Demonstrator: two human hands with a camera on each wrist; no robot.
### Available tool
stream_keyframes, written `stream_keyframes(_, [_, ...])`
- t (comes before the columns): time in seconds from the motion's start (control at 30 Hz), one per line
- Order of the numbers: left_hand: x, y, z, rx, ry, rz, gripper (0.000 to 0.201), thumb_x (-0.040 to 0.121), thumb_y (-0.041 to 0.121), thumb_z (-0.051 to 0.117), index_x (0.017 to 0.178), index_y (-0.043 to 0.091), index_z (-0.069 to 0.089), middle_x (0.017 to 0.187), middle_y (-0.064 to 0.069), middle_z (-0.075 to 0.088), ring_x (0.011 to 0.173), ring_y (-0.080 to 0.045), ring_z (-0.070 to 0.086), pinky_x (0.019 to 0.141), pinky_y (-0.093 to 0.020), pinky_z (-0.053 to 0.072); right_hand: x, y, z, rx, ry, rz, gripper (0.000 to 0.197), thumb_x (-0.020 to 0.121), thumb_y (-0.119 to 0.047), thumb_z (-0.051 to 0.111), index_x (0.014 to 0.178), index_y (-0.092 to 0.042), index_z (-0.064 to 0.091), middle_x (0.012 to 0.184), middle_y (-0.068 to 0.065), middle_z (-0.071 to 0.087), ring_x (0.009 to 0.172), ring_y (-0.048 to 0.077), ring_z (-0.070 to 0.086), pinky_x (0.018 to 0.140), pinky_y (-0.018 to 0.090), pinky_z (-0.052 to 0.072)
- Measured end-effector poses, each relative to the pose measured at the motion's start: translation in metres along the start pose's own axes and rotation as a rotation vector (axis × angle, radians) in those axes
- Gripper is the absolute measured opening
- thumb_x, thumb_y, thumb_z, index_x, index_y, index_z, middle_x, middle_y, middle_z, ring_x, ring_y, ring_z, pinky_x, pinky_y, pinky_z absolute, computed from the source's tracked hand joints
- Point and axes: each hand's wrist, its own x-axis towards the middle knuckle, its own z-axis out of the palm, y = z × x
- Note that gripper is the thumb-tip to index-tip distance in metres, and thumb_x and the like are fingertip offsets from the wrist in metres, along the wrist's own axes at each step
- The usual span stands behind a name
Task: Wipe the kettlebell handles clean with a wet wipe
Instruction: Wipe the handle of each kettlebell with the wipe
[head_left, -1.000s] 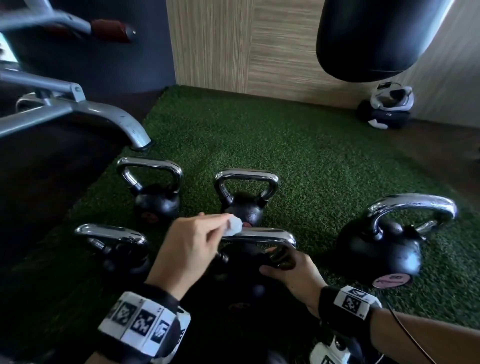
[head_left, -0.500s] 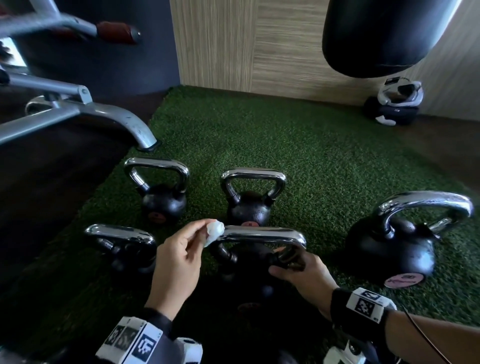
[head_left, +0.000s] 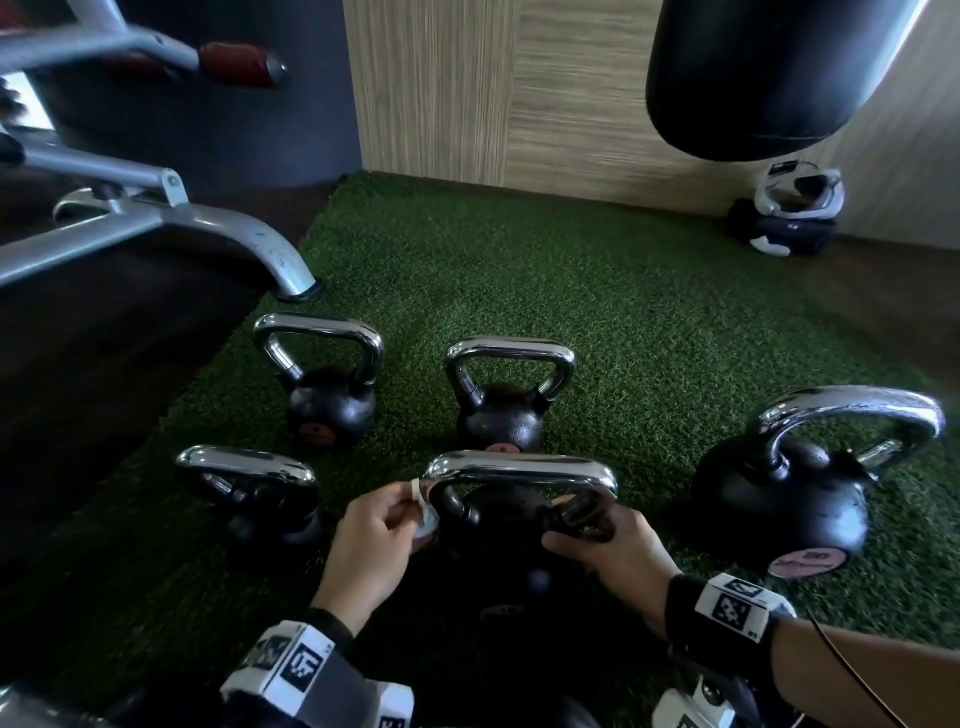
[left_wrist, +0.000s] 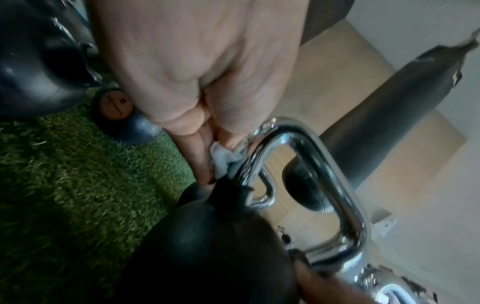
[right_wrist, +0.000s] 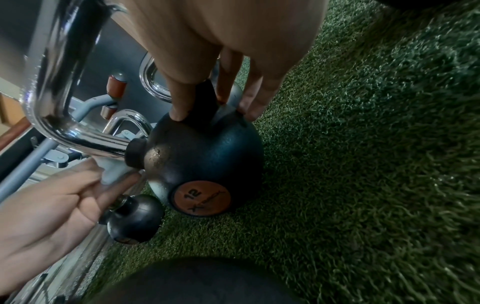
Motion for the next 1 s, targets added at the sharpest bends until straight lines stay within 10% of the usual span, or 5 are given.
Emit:
stream_keyframes(0.3, [-0.010, -0.003, -0.009, 0.027, -0.191, 0.086, 0.031, 0.090, 0.055, 0.068, 0.097, 0.025, 0.076, 0.092, -0.002, 0.076, 0.085, -0.005, 0.067, 0.086, -0.040, 0.057, -0.003, -0.008, -0.011, -0.046, -0.064, -0.039, 0.057, 0.049, -0.051, 0.098, 0.101, -0.038, 0.079, 0.093, -0.005, 0.081, 0.094, 0.017, 0.077, 0.096, 0.045, 0.059])
stream_keyframes(0.53, [-0.001, 0.007, 0.003, 0.238, 0.055, 0.218, 0.016, 0.092, 0.037, 0.073, 0.080, 0.026, 0.077, 0.066, 0.017, 0.072, 0.067, 0.000, 0.070, 0.061, -0.010, 0.047, -0.020, -0.007, -0.022, -0.285, -0.033, -0.129, 0.035, 0.060, -0.022, 0.099, 0.072, -0.039, 0.071, 0.067, -0.025, 0.072, 0.063, -0.011, 0.065, 0.061, 0.008, 0.046])
stream_keyframes(0.73, [0.046, 0.019, 0.036, 0.315, 0.125, 0.284, 0.029, 0.090, 0.034, 0.077, 0.070, 0.014, 0.069, 0.052, 0.010, 0.062, 0.047, 0.000, 0.054, 0.048, -0.015, 0.039, -0.042, -0.005, -0.012, -0.429, -0.155, -0.382, 0.013, 0.070, -0.020, 0.070, 0.080, -0.027, 0.075, 0.089, -0.017, 0.068, 0.073, 0.000, 0.067, 0.063, 0.013, 0.048])
stream_keyframes(0.9, [0.062, 0.041, 0.047, 0.313, -0.046, 0.178, 0.038, 0.094, 0.023, 0.068, 0.059, 0.011, 0.060, 0.049, 0.005, 0.059, 0.045, -0.001, 0.048, 0.046, -0.016, 0.033, -0.026, -0.024, -0.002, -0.407, -0.272, -0.390, 0.034, 0.082, -0.017, 0.069, 0.086, -0.050, 0.075, 0.085, -0.012, 0.071, 0.077, 0.000, 0.068, 0.070, 0.013, 0.049])
stream_keyframes(1.0, [0.065, 0.044, 0.042, 0.309, -0.208, 0.084, 0.029, 0.100, 0.025, 0.057, 0.076, 0.016, 0.071, 0.063, 0.008, 0.069, 0.061, 0.000, 0.064, 0.065, -0.022, 0.052, -0.006, -0.030, -0.003, -0.370, -0.135, -0.345, 0.032, 0.081, -0.023, 0.078, 0.077, -0.054, 0.070, 0.093, -0.007, 0.072, 0.083, 0.007, 0.067, 0.079, 0.024, 0.053])
